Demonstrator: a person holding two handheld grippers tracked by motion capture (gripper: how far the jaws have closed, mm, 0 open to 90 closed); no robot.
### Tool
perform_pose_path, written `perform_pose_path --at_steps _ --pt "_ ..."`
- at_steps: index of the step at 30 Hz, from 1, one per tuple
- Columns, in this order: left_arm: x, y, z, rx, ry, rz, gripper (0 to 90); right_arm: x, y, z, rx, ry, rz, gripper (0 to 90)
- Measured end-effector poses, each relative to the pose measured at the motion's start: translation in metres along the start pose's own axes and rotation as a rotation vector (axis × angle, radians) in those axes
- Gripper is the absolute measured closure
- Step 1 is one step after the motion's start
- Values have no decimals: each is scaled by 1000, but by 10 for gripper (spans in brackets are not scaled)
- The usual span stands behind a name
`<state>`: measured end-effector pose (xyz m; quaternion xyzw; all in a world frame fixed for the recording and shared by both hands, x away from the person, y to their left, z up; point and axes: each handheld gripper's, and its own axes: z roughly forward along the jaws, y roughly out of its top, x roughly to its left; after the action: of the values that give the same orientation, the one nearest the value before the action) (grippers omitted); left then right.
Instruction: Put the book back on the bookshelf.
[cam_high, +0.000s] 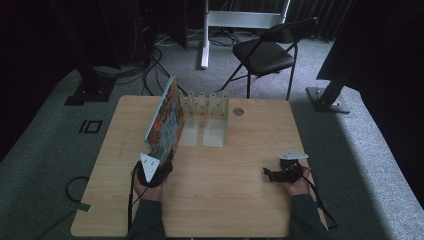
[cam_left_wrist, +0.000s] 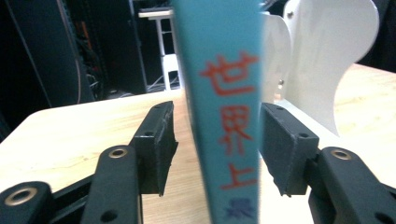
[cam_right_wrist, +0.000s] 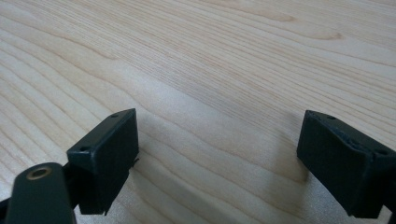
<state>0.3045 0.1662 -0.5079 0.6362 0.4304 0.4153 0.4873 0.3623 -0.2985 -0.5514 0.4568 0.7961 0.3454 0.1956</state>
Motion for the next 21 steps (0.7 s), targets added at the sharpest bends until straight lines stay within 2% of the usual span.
perform_pose_path --at_steps 5,21 --pt "-1 -1 -3 4 -21 21 443 0 0 0 0 0 0 125" --pt "4 -6 -18 18 -57 20 419 0 0 0 0 0 0 124"
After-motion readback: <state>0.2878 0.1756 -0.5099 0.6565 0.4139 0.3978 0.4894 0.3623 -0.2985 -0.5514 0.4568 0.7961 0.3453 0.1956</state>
